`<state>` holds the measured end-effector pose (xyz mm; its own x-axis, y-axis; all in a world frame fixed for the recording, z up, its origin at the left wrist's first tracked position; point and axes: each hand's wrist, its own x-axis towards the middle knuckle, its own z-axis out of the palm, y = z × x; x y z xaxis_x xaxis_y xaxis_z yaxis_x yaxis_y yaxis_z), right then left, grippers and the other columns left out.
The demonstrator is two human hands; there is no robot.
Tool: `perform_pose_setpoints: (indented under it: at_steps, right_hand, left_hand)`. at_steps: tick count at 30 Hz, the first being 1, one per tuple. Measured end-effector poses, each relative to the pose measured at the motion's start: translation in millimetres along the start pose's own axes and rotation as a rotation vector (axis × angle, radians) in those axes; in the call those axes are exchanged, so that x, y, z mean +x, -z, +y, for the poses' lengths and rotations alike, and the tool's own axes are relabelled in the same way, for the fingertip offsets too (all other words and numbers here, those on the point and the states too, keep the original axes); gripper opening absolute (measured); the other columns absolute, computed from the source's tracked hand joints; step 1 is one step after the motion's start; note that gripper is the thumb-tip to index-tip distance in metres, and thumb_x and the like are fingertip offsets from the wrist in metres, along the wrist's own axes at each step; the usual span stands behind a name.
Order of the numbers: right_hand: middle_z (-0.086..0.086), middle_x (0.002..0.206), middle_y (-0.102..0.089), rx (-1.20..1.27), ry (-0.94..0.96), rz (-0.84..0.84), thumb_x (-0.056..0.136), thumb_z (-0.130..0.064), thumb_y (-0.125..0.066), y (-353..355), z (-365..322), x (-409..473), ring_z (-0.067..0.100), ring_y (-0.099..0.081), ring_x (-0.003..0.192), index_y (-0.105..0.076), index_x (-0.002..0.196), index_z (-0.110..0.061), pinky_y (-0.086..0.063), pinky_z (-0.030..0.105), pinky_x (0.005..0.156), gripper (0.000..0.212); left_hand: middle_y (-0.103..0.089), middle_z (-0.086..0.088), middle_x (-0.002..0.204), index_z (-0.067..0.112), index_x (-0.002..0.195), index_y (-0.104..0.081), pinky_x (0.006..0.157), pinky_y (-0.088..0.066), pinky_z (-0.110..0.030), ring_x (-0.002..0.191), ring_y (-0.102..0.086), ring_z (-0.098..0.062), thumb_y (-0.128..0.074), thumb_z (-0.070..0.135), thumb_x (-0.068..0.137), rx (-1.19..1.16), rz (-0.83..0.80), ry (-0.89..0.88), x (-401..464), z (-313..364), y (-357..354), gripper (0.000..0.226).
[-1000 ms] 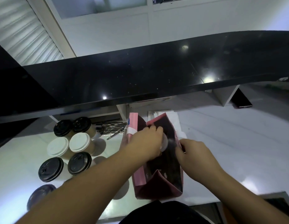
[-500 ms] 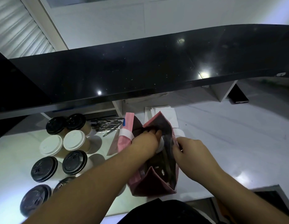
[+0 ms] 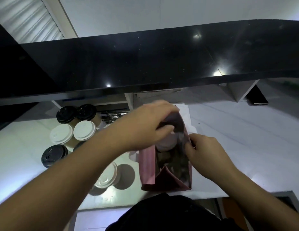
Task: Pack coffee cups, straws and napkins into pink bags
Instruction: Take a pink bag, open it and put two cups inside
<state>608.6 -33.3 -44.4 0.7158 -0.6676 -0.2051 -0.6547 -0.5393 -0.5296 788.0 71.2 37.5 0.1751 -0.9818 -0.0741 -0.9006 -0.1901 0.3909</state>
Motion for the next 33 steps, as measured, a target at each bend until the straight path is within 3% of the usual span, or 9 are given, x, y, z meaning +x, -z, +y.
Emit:
perform_pose_setpoints:
  at_steps: [5,8,10,12,20,23,25,29,33]
  right_hand:
    - [-0.002,0.055,-0.053,-0.001,0.017,0.016,0.104,-0.037,-0.048,-0.4,-3.5,0.3,0.017,-0.051,0.051,-0.05,0.066,-0.021,-0.036,0.032,0.048,0.042]
    - [-0.003,0.049,-0.047,0.0,0.015,0.028,0.104,-0.037,-0.049,-1.6,-7.0,0.3,0.015,-0.046,0.046,-0.044,0.061,-0.022,-0.029,0.028,0.047,0.046]
    - [-0.002,0.049,-0.048,0.017,0.011,0.028,0.103,-0.036,-0.05,-2.9,-6.9,0.7,0.016,-0.046,0.046,-0.046,0.06,-0.02,-0.032,0.031,0.046,0.046]
    - [-0.001,0.05,-0.052,0.012,0.006,0.023,0.101,-0.035,-0.051,-4.0,-6.4,1.3,0.017,-0.051,0.048,-0.052,0.062,-0.018,-0.039,0.036,0.046,0.043]
    - [-0.003,0.048,-0.051,0.041,-0.001,0.032,0.102,-0.035,-0.054,-6.7,-8.9,2.7,0.015,-0.048,0.045,-0.05,0.059,-0.021,-0.032,0.027,0.047,0.045]
    - [-0.002,0.049,-0.052,0.051,-0.006,0.038,0.101,-0.035,-0.054,-7.5,-8.0,3.7,0.017,-0.047,0.046,-0.052,0.061,-0.017,-0.032,0.028,0.047,0.044]
    - [-0.002,0.048,-0.051,0.055,0.002,0.043,0.101,-0.033,-0.055,-6.9,-7.7,3.6,0.016,-0.046,0.046,-0.051,0.06,-0.018,-0.031,0.028,0.047,0.044]
    - [-0.003,0.046,-0.048,0.061,-0.002,0.045,0.102,-0.036,-0.054,-5.8,-7.8,3.3,0.015,-0.046,0.044,-0.046,0.057,-0.022,-0.03,0.027,0.047,0.047]
    - [-0.008,0.043,-0.046,0.076,-0.004,0.039,0.103,-0.04,-0.052,-3.9,-7.5,1.9,0.011,-0.043,0.043,-0.043,0.056,-0.027,-0.028,0.024,0.047,0.049]
  left_hand:
    - [-0.05,0.021,0.133,0.032,0.143,-0.049,0.099,-0.038,-0.014,0.119,-0.047,0.007,-0.052,0.033,0.102,-0.215,0.397,0.221,-67.6,-47.8,9.7,0.042]
    - [-0.048,0.01,0.147,0.031,0.15,-0.042,0.11,-0.04,-0.03,0.131,-0.047,-0.009,-0.058,0.033,0.1,-0.033,0.093,0.414,-94.1,-83.2,-21.8,0.053]
    - [-0.034,0.007,0.162,0.028,0.159,-0.029,0.117,-0.032,-0.032,0.146,-0.034,-0.015,-0.063,0.045,0.095,0.111,-0.181,0.456,-110.9,-100.6,-52.8,0.074]
    - [-0.03,0.006,0.163,0.026,0.16,-0.026,0.118,-0.032,-0.033,0.148,-0.031,-0.018,-0.067,0.053,0.087,0.147,-0.301,0.468,-124.4,-112.2,-81.8,0.088]
    - [-0.038,-0.002,0.156,0.016,0.159,-0.027,0.117,-0.028,-0.028,0.141,-0.038,-0.023,-0.069,0.035,0.09,0.231,-0.332,0.467,-135.0,-128.4,-124.9,0.084]
    - [-0.049,-0.003,0.137,0.015,0.146,-0.041,0.107,-0.035,-0.027,0.13,-0.046,-0.024,-0.068,0.033,0.086,0.185,-0.363,0.516,-131.2,-129.5,-120.9,0.068]
    - [-0.051,0.0,0.124,0.019,0.129,-0.047,0.097,-0.039,-0.028,0.122,-0.05,-0.024,-0.069,0.034,0.08,0.177,-0.347,0.524,-126.7,-123.5,-106.1,0.056]
    - [-0.043,0.008,0.144,0.03,0.152,-0.033,0.1,-0.046,-0.038,0.129,-0.047,-0.025,-0.073,0.038,0.074,0.099,-0.201,0.527,-116.6,-95.7,-44.7,0.087]
    - [-0.037,0.013,0.152,0.032,0.155,-0.032,0.11,-0.039,-0.039,0.138,-0.04,-0.023,-0.08,0.043,0.07,0.147,0.104,0.413,-107.6,-54.7,28.6,0.099]
